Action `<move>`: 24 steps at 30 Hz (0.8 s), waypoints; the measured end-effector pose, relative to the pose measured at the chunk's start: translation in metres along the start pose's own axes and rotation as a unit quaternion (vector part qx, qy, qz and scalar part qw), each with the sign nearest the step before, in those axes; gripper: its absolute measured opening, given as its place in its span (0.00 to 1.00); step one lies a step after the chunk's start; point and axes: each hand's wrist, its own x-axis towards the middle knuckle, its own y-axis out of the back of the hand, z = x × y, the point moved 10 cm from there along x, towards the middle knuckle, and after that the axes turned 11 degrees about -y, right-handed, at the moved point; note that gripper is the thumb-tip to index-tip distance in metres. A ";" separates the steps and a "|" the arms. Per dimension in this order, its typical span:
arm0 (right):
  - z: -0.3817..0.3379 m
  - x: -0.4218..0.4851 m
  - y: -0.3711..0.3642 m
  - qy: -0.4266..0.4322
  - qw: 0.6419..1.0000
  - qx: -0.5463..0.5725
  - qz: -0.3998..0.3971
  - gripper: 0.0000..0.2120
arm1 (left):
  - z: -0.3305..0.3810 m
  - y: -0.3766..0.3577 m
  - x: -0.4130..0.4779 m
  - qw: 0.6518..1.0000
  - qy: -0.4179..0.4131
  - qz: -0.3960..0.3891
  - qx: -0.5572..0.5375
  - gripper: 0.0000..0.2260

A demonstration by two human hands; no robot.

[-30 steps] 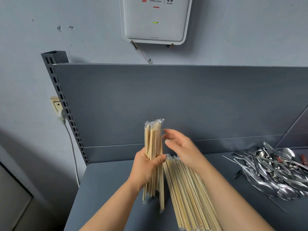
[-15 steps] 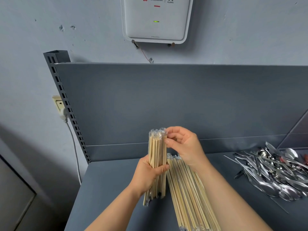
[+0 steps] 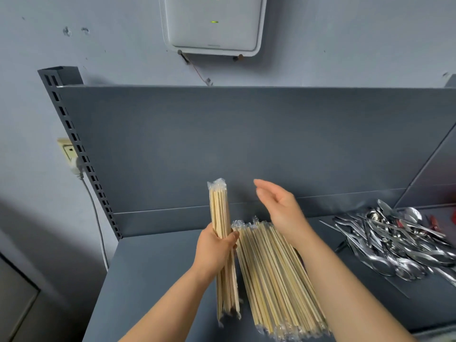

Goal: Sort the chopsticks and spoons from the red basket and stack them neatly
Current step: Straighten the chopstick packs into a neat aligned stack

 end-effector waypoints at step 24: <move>0.173 -0.028 0.027 -0.286 0.839 -0.445 -0.128 0.65 | -0.052 -0.007 -0.040 0.919 0.201 -0.036 0.336 0.06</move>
